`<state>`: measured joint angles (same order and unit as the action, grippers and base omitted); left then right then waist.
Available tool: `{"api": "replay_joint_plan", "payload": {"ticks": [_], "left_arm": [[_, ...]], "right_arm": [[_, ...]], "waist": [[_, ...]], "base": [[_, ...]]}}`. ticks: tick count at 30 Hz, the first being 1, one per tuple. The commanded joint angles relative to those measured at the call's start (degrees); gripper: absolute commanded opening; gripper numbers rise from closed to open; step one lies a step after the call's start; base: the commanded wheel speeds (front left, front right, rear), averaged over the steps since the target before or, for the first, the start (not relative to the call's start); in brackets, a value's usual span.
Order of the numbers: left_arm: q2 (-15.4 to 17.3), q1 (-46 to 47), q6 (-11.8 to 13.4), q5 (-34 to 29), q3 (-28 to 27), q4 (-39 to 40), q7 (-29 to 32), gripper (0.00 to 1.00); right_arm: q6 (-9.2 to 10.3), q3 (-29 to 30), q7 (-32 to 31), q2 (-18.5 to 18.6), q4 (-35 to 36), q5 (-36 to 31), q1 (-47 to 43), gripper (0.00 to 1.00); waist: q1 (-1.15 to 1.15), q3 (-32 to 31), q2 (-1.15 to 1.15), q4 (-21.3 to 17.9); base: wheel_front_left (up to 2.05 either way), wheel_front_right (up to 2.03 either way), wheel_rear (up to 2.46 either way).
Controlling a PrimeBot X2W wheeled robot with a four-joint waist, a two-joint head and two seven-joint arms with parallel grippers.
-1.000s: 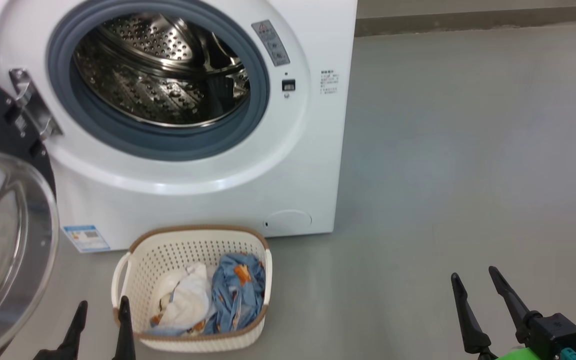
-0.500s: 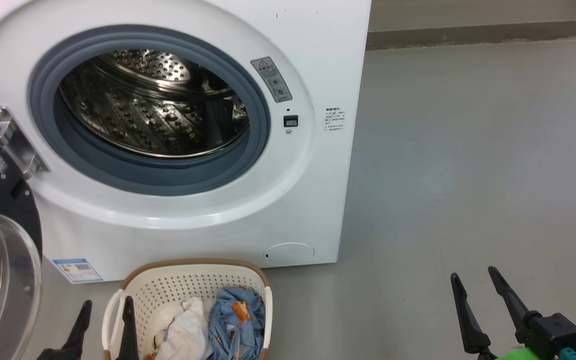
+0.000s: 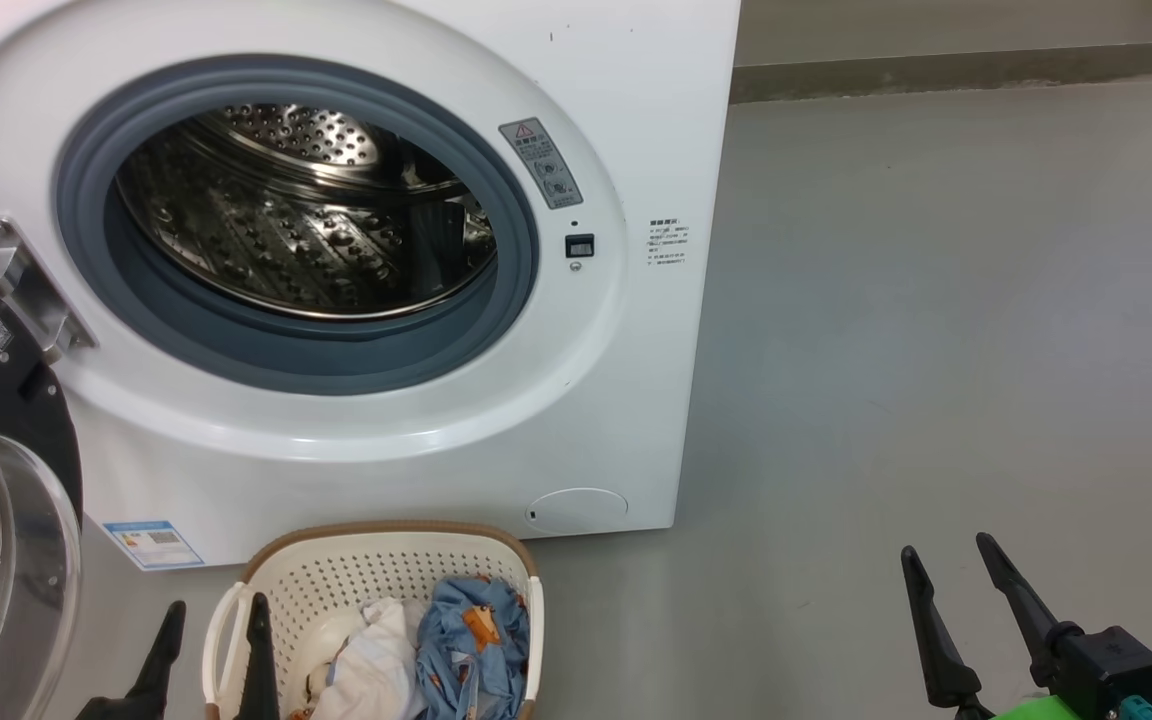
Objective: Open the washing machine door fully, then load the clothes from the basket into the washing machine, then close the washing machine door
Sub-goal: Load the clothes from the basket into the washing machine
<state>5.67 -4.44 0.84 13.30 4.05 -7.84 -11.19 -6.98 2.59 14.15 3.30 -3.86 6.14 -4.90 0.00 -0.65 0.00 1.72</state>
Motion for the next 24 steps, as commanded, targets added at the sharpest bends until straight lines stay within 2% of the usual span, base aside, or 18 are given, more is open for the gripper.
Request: {"api": "replay_joint_plan", "payload": {"ticks": [1,17,24], "left_arm": [[1.21,1.43,0.48,0.17,-1.64,1.38,-0.51,1.0],[1.54,2.17,0.76,0.46,-0.38,-0.15,0.09,1.0],[1.47,4.1,0.43,0.33,0.93,-3.38,0.54,1.0]], "right_arm": [[-0.51,-1.53,0.13,0.26,1.31,-0.33,0.67,1.0],[-0.51,-1.72,0.11,0.48,1.57,-0.17,0.73,1.0],[-0.51,-1.76,0.11,0.71,1.99,0.01,1.12,1.0]], "waist": [[0.0,0.0,0.0,0.02],[0.0,0.79,0.0,0.03],[0.0,2.28,0.0,0.15]], "base": [[0.0,0.0,0.0],[0.0,0.0,0.0],[0.0,0.0,0.0]]}}
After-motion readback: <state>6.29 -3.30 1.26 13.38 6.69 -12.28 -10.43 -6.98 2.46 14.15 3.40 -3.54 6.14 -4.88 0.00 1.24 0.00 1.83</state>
